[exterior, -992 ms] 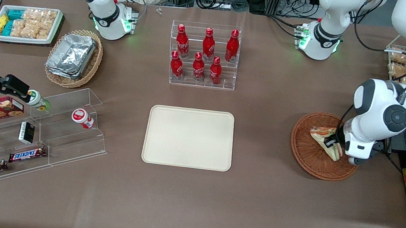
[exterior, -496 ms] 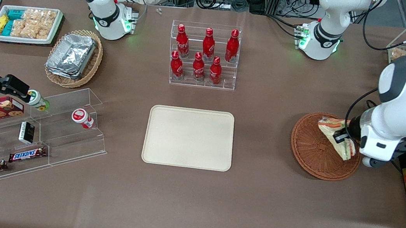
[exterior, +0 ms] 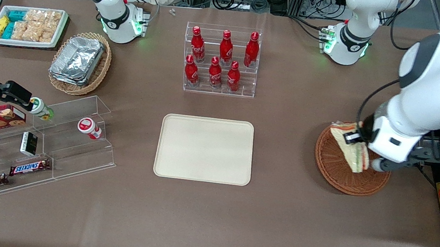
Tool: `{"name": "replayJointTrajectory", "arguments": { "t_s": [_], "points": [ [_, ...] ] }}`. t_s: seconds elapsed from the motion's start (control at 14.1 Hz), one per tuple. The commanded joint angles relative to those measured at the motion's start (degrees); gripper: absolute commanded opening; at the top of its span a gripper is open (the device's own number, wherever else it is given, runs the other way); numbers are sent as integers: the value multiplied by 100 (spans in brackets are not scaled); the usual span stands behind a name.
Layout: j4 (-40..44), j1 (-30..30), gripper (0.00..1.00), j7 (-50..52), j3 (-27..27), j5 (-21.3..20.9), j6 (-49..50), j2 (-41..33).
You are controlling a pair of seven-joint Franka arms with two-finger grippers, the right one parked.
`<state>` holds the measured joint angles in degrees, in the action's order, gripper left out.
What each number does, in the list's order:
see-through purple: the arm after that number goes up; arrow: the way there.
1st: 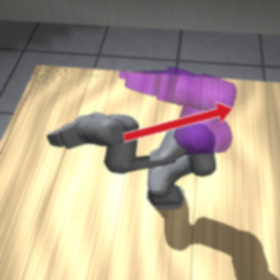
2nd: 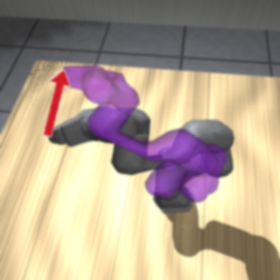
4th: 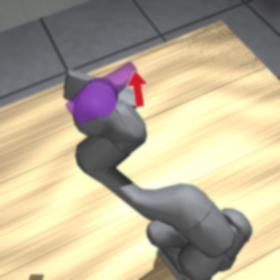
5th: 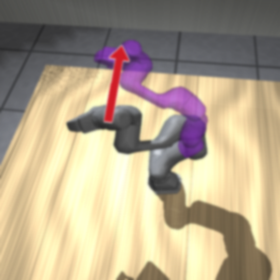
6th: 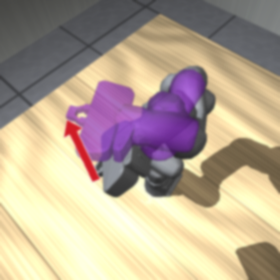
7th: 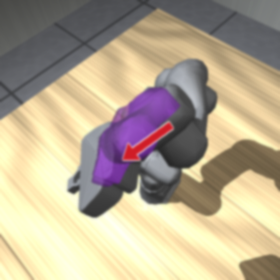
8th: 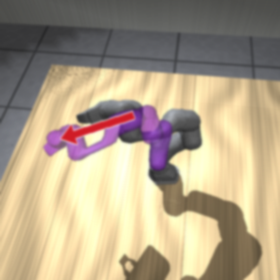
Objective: Place sandwich from basket to tray
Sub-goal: 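Lift the sandwich and carry it with the left gripper over the cream tray, then lower the sandwich onto the tray and open the left gripper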
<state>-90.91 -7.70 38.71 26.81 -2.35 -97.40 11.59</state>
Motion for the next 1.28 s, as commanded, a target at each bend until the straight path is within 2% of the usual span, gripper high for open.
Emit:
{"name": "replayJointTrajectory", "arguments": {
  "t_s": [0.0, 0.28, 0.64, 0.85, 1.06, 1.2],
  "points": [
    [476, 522, 14, -65, 17, -90, 72, 431],
    [706, 1392, 14, -57, 17, -573, -234, 1028],
    [741, 2034, 12, -4, 9, -609, -1201, 1950],
    [1004, 2368, 10, 5, -27, -670, -1667, 2680],
    [1049, 2536, 10, 382, -27, -1231, -2115, 3208],
    [1049, 2571, 10, 366, -27, -1312, -2283, 3402]
  ]
}}
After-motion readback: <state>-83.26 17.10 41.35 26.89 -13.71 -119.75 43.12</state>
